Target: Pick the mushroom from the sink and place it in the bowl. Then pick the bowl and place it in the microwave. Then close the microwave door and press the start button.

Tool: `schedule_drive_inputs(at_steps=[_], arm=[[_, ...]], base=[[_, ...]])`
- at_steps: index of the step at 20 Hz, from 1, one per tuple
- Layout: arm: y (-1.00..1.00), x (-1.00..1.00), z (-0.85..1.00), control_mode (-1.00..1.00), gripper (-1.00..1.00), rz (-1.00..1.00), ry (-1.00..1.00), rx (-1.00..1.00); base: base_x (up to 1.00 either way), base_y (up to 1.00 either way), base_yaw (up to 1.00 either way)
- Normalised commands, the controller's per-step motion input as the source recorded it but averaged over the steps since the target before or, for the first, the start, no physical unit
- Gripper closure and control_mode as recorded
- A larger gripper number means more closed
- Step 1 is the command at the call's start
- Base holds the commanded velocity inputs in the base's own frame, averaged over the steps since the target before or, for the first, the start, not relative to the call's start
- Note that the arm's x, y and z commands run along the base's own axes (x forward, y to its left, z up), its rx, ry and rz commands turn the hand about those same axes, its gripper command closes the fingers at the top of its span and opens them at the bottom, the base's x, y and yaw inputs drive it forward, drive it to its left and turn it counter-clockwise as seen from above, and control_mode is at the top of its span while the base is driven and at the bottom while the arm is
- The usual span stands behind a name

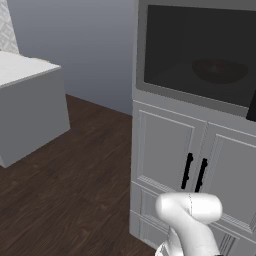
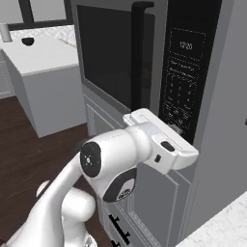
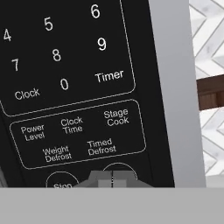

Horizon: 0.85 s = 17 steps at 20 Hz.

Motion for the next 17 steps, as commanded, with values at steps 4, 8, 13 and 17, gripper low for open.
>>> schedule_drive_inputs(at_steps=[4,8,13,17], arm=[[-0.48,0.65,-0.10,-1.00,1.00,0.04,0.00,0.04],[-0.25,0.55,-0.23,-1.00,1.00,0.06,0.00,0.01],[0.31,-0.72,0.02,-1.00,1.00,0.01,-0.20,0.01],[0.38,-0.82,0.24,-1.00,1.00,0.00,-0.29,0.00]], base=[[0.00,0.00,0.00],[0.00,0.00,0.00],[0.00,0.00,0.00],[0.00,0.00,0.00]])
